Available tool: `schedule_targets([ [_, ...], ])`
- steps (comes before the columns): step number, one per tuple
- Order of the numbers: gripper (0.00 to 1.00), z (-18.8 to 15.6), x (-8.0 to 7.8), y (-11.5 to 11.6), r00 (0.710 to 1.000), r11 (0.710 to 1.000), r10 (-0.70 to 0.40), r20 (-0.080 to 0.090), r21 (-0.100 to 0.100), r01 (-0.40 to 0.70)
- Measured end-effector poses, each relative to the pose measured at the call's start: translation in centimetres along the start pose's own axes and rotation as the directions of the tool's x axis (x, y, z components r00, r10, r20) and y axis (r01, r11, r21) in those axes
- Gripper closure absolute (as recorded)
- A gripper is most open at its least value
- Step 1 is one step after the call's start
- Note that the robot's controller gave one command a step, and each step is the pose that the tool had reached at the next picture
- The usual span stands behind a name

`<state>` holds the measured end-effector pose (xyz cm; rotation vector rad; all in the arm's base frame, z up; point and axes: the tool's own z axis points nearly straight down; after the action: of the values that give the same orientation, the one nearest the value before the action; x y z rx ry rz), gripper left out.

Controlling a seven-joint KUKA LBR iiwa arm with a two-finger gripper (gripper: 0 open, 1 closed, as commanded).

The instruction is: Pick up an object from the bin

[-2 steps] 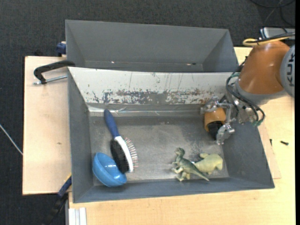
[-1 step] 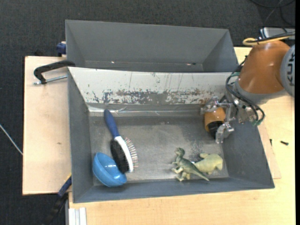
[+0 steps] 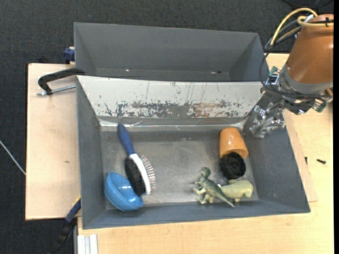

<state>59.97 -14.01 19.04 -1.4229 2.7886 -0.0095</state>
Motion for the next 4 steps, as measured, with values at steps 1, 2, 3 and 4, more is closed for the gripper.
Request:
schedule_targets([
  [1, 0.00, 0.2, 0.0, 0.1, 1.000, 1.000, 0.002, -0.001, -0.005, -0.002],
  [2, 0.00, 8.3, -4.8, 3.4, 0.998, 0.998, 0.062, -0.006, -0.017, -0.063],
  [3, 0.00, 11.4, -5.1, 4.8, 0.845, 0.845, -0.535, 0.001, -0.007, 0.535],
  [4, 1.00, 11.3, -5.1, 4.7, 0.846, 0.846, -0.533, 0.001, -0.006, 0.533],
])
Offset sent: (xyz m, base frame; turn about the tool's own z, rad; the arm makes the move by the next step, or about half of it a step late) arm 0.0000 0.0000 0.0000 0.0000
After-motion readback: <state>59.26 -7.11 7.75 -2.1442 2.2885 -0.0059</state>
